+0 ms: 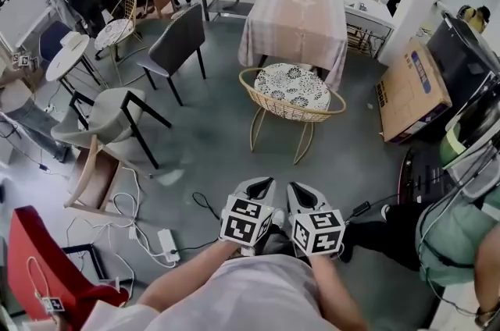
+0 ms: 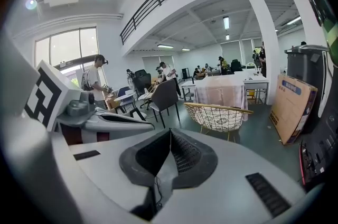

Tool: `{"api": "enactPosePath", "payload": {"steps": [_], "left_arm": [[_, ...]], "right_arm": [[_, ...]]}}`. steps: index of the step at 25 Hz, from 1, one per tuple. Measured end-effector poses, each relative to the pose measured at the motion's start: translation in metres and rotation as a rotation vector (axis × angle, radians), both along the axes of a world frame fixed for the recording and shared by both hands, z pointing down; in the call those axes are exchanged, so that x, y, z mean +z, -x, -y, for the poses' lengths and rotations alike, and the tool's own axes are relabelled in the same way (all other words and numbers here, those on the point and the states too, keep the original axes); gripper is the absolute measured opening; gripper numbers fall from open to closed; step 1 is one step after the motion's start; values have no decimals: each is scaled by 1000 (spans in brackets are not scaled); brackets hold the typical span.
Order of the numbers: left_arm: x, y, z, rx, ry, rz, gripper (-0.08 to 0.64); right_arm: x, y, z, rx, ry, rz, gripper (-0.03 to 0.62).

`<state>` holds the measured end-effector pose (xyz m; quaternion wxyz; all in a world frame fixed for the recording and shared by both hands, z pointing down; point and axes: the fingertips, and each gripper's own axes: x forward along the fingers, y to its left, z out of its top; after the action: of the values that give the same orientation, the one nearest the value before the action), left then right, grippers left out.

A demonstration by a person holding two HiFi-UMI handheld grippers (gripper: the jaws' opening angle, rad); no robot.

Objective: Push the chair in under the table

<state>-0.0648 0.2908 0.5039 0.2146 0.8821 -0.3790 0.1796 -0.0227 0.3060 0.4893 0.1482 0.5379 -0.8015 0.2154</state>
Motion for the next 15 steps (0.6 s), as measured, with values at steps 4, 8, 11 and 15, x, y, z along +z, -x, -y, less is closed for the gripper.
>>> {"api": "enactPosePath", "payload": {"steps": [4,8,11,15], "left_arm": [[3,-1,15,-2,-6,18,6],[10,-4,38,3,-6,32,5],[16,-7,57,16,-8,51,5],[23,-11,87,26,-2,76,5]], "right_arm": [[2,-5,16,-20,-6,-18,5],[12,-12,40,-37,-3,-39,5],[19,-17,60,-43,4,-58,5],[26,-27,91,-54,16,-83,5]]}}
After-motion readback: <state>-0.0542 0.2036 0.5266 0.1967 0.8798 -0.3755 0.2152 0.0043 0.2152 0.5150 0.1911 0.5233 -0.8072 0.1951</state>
